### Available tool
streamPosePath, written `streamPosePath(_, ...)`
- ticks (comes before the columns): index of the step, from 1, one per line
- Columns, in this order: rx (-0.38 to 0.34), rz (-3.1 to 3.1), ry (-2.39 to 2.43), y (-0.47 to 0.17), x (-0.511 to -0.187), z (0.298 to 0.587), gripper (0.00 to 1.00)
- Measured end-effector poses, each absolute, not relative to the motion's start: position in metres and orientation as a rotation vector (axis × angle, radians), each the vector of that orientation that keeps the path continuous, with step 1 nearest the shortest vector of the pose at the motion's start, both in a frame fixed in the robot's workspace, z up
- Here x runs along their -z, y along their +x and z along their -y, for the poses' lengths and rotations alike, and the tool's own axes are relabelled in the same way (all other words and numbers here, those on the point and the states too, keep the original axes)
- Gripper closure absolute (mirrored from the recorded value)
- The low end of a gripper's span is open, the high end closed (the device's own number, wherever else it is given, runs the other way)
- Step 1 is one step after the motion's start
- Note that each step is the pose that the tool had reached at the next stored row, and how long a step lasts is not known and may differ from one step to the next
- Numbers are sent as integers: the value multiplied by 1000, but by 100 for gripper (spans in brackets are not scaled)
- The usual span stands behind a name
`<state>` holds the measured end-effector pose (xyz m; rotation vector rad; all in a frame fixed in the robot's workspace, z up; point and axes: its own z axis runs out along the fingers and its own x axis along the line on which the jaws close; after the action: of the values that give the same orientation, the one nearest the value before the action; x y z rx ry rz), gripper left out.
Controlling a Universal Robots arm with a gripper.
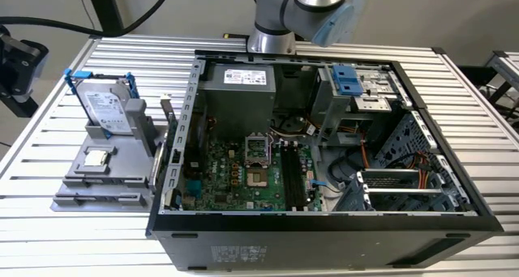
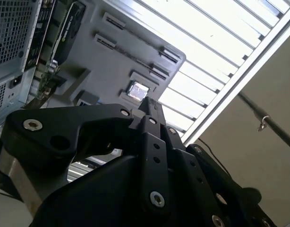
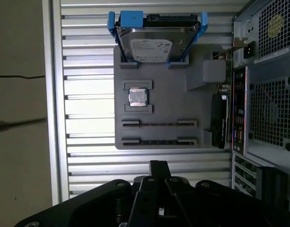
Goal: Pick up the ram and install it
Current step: 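Pick up the ram and move it above insertion slot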
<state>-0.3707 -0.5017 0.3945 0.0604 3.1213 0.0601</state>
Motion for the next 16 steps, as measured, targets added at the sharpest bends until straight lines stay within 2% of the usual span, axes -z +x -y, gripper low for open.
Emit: streamPosePath(16,-63,-3114,-222,-371,-395,502,100)
